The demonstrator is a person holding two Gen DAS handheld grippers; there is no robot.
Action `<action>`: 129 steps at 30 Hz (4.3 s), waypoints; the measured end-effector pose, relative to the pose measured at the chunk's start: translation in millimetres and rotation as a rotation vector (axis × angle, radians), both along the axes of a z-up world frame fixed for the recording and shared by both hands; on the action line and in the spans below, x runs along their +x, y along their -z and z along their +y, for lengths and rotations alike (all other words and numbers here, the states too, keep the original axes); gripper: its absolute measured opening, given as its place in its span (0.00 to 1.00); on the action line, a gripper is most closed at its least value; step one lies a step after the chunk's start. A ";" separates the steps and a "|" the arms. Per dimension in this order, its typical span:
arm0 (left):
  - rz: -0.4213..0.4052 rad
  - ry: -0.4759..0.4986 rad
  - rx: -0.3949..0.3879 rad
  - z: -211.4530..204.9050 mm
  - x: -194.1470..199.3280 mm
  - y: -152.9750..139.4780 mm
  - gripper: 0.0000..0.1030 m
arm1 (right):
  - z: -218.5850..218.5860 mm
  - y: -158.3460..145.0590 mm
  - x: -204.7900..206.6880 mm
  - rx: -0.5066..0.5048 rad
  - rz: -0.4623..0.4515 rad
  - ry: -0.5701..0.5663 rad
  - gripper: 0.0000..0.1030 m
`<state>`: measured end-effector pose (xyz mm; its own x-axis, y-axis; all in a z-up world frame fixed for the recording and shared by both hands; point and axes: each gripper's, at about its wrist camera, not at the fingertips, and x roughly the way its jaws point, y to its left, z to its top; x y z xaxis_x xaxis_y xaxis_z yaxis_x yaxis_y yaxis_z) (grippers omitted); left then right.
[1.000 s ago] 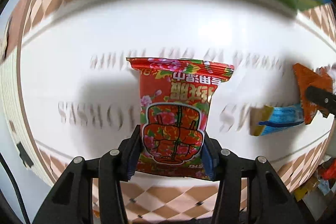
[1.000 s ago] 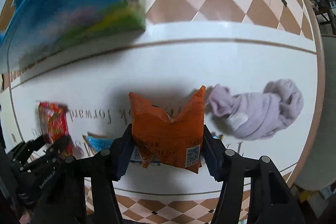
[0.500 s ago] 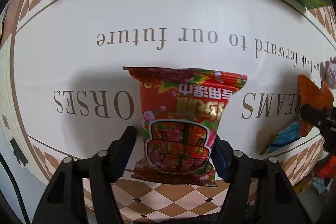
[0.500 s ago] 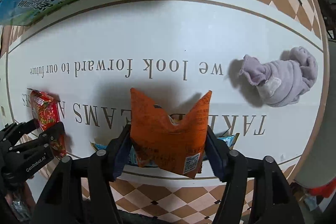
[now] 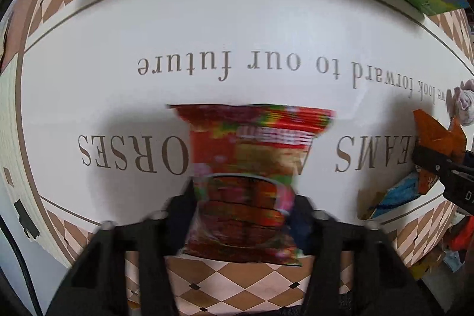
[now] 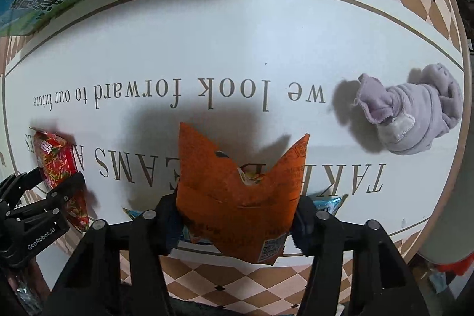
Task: Organize soft objects
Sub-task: 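Grasp the red snack packet with left tool while right tool grasps the orange packet, then carry both packets into the box and open both tools, then withdraw both tools and reach toward the lavender cloth and blue stick packet, then grasp the lavender cloth with left tool while right tool grasps the blue stick packet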
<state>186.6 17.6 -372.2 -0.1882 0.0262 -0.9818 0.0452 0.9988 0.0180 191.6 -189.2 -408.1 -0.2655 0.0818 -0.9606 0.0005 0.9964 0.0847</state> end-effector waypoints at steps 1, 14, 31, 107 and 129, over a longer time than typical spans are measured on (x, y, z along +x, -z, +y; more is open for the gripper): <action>0.001 0.000 -0.008 -1.3 0.7 -0.2 0.42 | -0.7 -1.5 0.7 0.002 -0.002 0.003 0.56; -0.118 0.007 -0.125 -20.1 17.6 -88.2 0.41 | -8.2 -93.3 -5.0 0.142 -0.126 0.046 0.54; -0.293 0.027 -0.017 6.8 199.4 -165.7 0.41 | 18.0 -230.6 135.9 0.169 -0.408 0.040 0.54; -0.321 0.215 0.363 -30.7 -13.2 -74.9 0.95 | -49.6 -28.4 -58.2 -0.017 -0.006 0.459 0.43; -0.246 0.862 0.060 -345.3 40.6 -42.3 0.95 | -295.0 -59.1 -87.4 0.003 -0.124 0.491 0.14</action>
<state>227.2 -327.7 -329.9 0.1364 0.1139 -0.9841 0.7669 0.6167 0.1777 104.1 -484.2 -349.0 -0.0789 0.1706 -0.9822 0.4583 0.8812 0.1163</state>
